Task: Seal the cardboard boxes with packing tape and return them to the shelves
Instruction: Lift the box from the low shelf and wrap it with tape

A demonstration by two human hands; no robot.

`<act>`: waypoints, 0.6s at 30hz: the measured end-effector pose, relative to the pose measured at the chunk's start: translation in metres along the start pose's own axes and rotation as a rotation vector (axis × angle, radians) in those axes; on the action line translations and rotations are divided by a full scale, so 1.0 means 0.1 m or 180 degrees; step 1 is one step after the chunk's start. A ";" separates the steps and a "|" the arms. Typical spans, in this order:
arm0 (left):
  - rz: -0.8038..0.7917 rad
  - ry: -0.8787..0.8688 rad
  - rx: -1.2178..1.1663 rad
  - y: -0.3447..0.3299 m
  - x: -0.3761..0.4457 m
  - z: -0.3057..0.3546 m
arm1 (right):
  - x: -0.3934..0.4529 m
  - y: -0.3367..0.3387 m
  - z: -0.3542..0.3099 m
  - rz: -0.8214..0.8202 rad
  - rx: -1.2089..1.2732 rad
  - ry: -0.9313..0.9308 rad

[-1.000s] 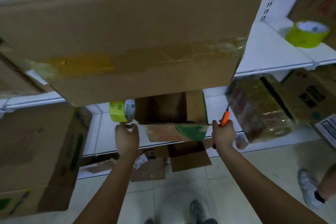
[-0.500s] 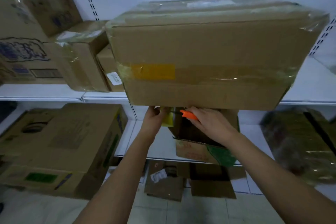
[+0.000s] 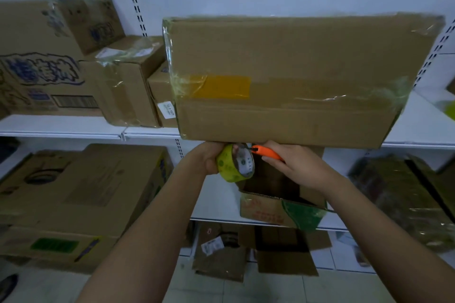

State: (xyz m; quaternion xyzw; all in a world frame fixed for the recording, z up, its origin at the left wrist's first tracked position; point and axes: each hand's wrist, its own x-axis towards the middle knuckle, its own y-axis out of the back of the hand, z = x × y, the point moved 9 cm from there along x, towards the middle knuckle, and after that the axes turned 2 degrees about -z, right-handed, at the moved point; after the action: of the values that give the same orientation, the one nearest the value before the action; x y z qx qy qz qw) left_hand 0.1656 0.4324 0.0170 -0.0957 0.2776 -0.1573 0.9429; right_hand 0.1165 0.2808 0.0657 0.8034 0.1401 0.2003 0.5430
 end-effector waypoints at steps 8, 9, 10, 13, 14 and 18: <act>-0.0109 0.0419 -0.0564 -0.05 -0.13 -0.08 | 0.01 0.04 0.11 0.0025 0.0035 -0.0131; -0.0113 0.0440 -0.0596 -0.06 -0.12 -0.08 | 0.01 0.04 0.13 0.0025 0.0059 -0.0153; -0.0117 0.0464 -0.0666 -0.06 -0.12 -0.07 | 0.01 0.05 0.15 0.0037 0.0104 -0.0168; -0.0067 0.0605 -0.0881 0.05 -0.06 -0.11 | 0.03 0.12 0.15 0.0154 0.0215 -0.0163; -0.0009 0.0662 -0.0965 0.11 -0.03 -0.15 | 0.04 0.14 0.15 0.0197 0.0218 -0.0140; -0.0145 0.0855 -0.1107 0.12 0.04 -0.23 | 0.08 0.19 0.14 0.0300 0.0310 -0.0122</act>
State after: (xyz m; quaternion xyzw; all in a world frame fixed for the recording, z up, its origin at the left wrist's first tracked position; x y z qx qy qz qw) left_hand 0.1594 0.4402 -0.0071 -0.2414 0.4213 -0.1397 0.8629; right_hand 0.1308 0.2658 0.0803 0.8382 0.1012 0.2031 0.4958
